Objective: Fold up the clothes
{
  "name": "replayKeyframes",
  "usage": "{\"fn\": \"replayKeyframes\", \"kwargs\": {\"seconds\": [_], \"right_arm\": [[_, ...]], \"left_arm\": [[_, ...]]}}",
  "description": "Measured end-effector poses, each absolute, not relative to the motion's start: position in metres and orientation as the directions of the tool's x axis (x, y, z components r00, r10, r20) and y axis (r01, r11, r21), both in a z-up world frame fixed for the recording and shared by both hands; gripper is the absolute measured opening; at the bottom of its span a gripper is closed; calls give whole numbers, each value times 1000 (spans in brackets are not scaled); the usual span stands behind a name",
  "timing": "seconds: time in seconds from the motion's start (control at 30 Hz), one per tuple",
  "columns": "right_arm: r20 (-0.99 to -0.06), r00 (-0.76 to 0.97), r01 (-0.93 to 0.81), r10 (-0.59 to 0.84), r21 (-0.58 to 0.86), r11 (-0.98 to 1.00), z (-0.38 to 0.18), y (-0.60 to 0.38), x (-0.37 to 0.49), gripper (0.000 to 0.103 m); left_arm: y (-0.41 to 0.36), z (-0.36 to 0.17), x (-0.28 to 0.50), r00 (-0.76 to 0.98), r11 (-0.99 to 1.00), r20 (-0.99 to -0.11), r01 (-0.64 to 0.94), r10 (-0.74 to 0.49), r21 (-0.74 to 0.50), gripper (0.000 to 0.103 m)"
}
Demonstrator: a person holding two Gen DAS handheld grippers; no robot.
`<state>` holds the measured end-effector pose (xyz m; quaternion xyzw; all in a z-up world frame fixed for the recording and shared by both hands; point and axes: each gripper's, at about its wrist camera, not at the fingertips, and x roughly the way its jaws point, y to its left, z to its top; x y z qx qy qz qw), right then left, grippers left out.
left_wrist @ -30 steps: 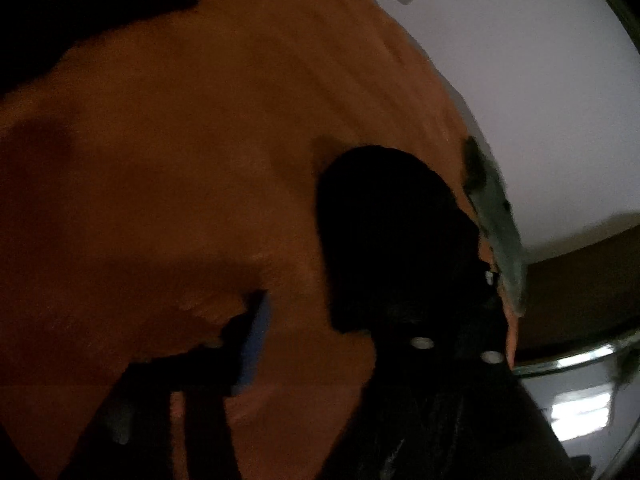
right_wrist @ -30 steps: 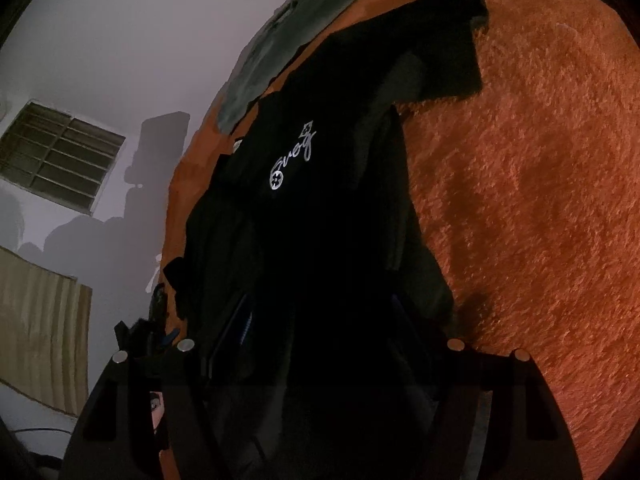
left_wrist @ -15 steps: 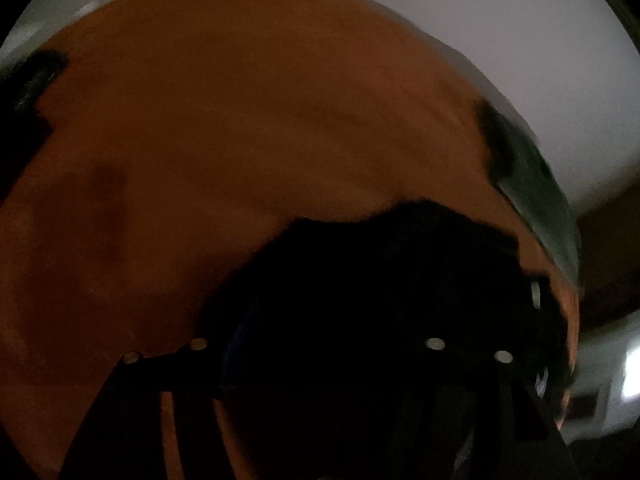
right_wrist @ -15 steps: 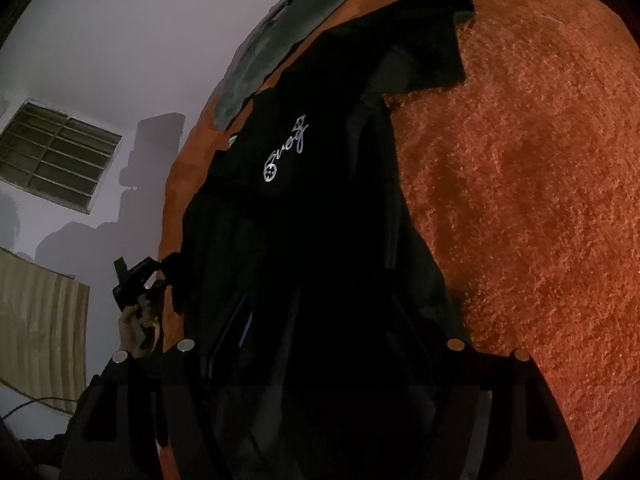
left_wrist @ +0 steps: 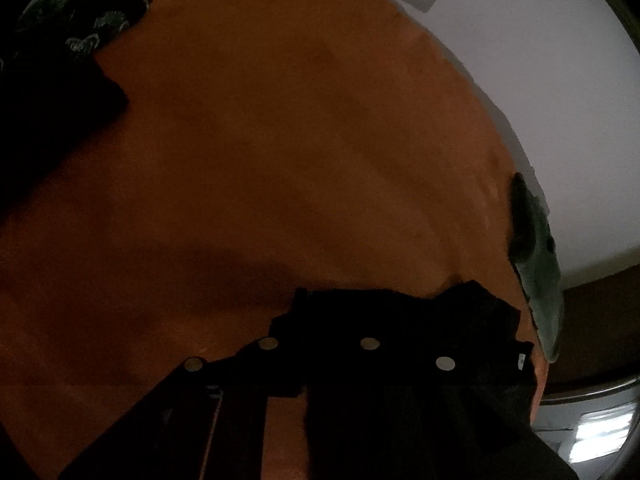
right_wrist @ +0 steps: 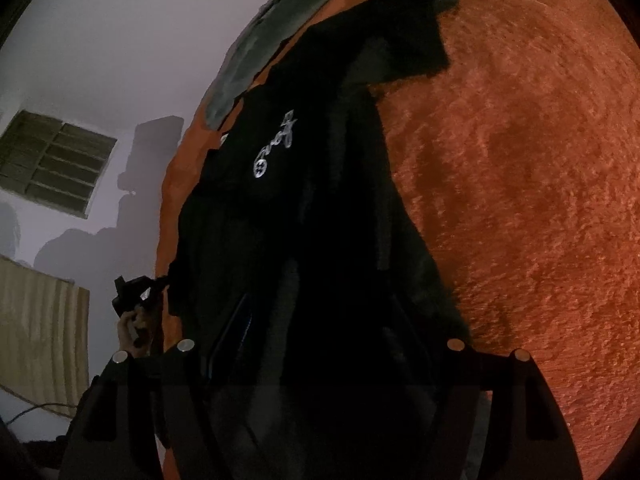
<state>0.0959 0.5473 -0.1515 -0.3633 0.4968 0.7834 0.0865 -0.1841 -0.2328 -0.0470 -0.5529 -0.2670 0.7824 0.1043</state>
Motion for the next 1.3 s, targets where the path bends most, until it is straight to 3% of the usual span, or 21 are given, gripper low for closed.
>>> {"fn": "replayKeyframes", "kwargs": {"seconds": [0.03,0.1,0.17,0.4,0.43,0.47,0.5,0.53,0.57,0.77,0.83,0.9,0.97,1.0,1.1,1.3], "right_arm": [[-656,-721,-491,-224,711,-503,-150,545,94,72],[-659,-720,-484,-218,702,-523,-147,543,93,72],[-659,-720,-483,-217,700,-525,-148,542,92,72],[-662,-714,-493,-229,708,-506,-154,541,92,72],[-663,-712,-493,-229,705,-510,-154,541,92,72],[-664,-711,-493,-231,705,-510,-154,540,92,72],[-664,-711,-493,-232,706,-509,-155,540,94,72],[-664,-710,-493,-234,707,-508,-155,540,95,72],[-664,-710,-494,-234,707,-506,-155,540,96,72],[-665,-715,-506,-217,705,-497,-155,547,107,72],[-666,-714,-513,-215,707,-487,-157,549,109,72],[-664,-714,-513,-222,712,-479,-159,549,109,72],[-665,-711,-513,-227,713,-478,-161,548,108,72],[-667,-709,-513,-229,711,-482,-161,548,107,72],[-672,-703,-511,-233,705,-492,-163,545,104,72],[-678,-696,-510,-237,699,-500,-165,543,101,72]], "left_arm": [[-236,-46,-182,-368,-822,-799,136,476,-553,26],[-228,-47,-176,-367,-814,-786,116,497,-569,53],[-222,-45,-174,-366,-837,-796,74,482,-542,62],[-199,-56,-198,-362,-888,-841,71,402,-455,62],[-196,-54,-199,-408,-896,-830,59,380,-439,61],[-192,-50,-198,-459,-902,-810,43,364,-430,52],[-189,-43,-193,-530,-905,-771,14,354,-425,23],[-187,-40,-190,-551,-896,-744,-15,378,-444,11],[-185,-37,-188,-560,-883,-721,-43,408,-466,6],[-198,-41,-193,-449,-830,-738,-15,503,-557,6],[-208,-48,-198,-400,-819,-758,33,515,-573,12],[-221,-55,-197,-377,-803,-763,79,525,-591,30],[-235,-58,-192,-393,-776,-746,113,538,-620,37],[-241,-58,-187,-412,-763,-731,119,545,-636,49],[-254,-57,-180,-469,-775,-732,144,494,-616,65],[-249,-69,-179,-456,-744,-698,108,552,-659,66]]}}
